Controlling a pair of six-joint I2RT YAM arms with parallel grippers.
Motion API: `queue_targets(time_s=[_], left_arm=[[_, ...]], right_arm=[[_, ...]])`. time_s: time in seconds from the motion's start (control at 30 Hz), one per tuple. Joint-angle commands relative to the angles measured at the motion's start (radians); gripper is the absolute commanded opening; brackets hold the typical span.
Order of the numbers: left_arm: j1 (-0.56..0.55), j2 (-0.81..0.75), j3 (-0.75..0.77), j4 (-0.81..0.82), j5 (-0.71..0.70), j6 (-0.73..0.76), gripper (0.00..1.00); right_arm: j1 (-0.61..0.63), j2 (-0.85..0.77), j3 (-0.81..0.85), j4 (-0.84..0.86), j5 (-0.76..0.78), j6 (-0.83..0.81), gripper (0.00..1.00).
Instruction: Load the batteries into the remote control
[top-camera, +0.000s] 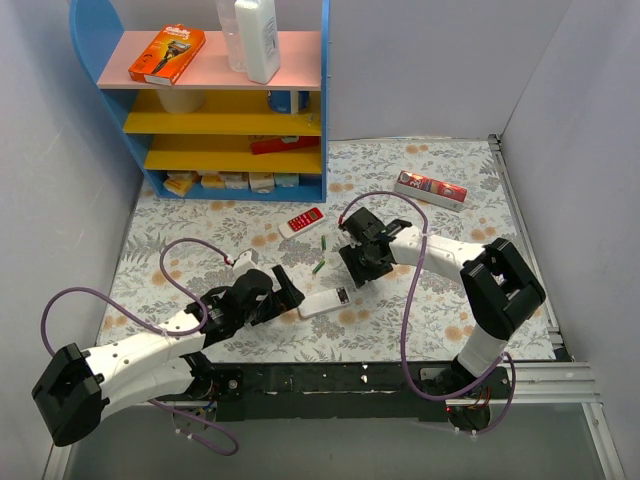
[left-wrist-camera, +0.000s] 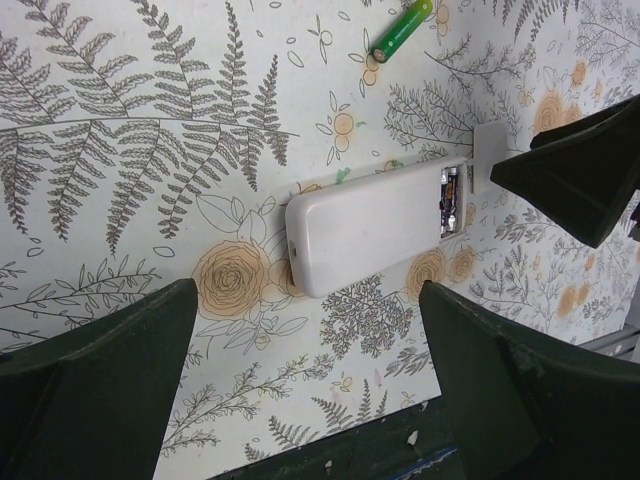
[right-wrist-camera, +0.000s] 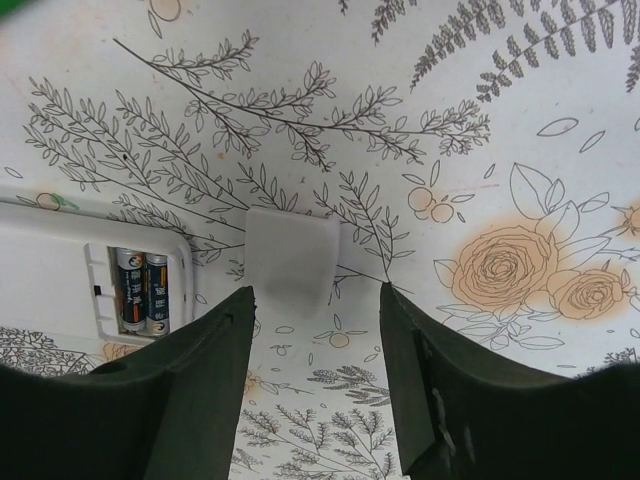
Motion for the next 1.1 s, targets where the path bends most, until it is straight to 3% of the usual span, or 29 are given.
queue_targets(time_s=[0.0,0.3,0.37,0.63,0.8,1.07], left_arm=[[-0.004,-0.013,0.039,-0.037,-0.06,0.063,0.95],[-0.004,-0.087,0.171,-0.176,-0.145,0.172,0.98],[-0.004,-0.114,0.235,-0.24,-0.203,0.224,0.98],[-0.004,-0.173,0.364,-0.34,-0.382,0.379,0.98],[-0.004,-0.217,0.309,-0.29,-0.481,0.436,0.98],[0.004,-0.216,0.28,-0.311,-0.512,0.425,0.98]], right_arm=[[0.0,-0.007,0.057,-0.018,-0.035,-0.088,0.6],[-0.002,-0.059,0.071,-0.035,-0.065,-0.412,0.68],[-0.003,-0.099,0.057,-0.011,-0.091,-0.461,0.75],[-0.008,-0.03,0.088,-0.054,-0.03,-0.219,0.74],[0.0,-0.018,0.065,-0.041,-0.016,-0.096,0.7],[0.012,0.014,0.048,-0.043,-0.016,-0.001,0.66]])
